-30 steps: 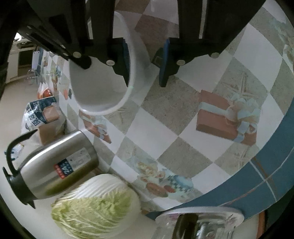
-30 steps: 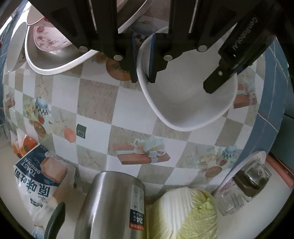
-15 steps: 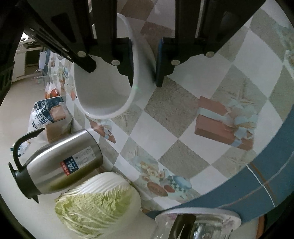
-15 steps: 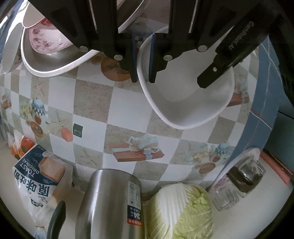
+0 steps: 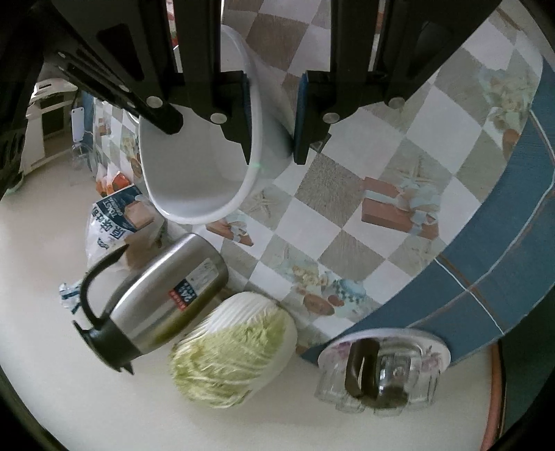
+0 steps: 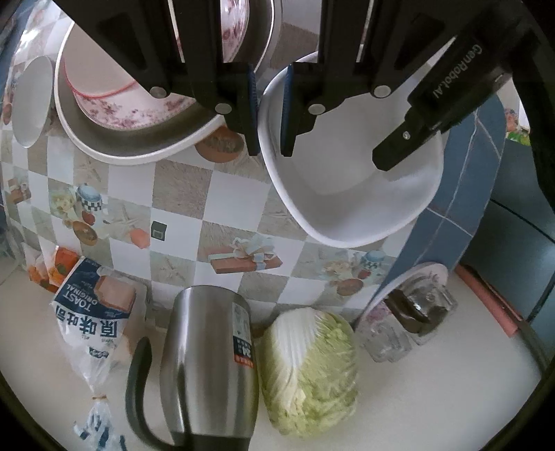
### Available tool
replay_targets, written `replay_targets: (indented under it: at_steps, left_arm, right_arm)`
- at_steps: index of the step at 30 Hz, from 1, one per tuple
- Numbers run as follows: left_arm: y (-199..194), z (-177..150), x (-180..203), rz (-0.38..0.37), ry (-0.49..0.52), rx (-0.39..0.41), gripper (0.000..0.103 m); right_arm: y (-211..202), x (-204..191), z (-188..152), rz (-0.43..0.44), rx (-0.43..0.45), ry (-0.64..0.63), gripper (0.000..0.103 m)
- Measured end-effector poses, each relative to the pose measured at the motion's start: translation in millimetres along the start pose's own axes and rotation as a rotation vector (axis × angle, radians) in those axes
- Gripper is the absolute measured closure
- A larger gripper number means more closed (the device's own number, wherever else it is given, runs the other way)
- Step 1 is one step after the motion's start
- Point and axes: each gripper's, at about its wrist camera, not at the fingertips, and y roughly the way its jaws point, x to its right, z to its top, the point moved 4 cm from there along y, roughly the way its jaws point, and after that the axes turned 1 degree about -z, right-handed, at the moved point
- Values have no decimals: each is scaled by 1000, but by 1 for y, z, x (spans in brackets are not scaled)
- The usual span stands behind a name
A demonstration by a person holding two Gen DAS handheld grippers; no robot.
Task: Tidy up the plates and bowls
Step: 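Lift the white square bowl with both tools and carry it toward the basin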
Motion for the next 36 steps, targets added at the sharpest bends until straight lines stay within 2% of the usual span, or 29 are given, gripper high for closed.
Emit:
replay_targets:
  at_steps: [16, 26, 36]
  left_arm:
    - [-56, -24, 38, 53, 157, 102, 82]
    - [-60, -40, 77, 64, 250, 113, 82]
    - [-66, -53, 111, 61, 316, 138, 82]
  right_arm:
    - [-63, 13, -38, 118, 134, 76, 90]
    - [-91, 45, -58, 176, 232, 158, 90]
    - [-112, 74, -64, 192, 276, 203, 90]
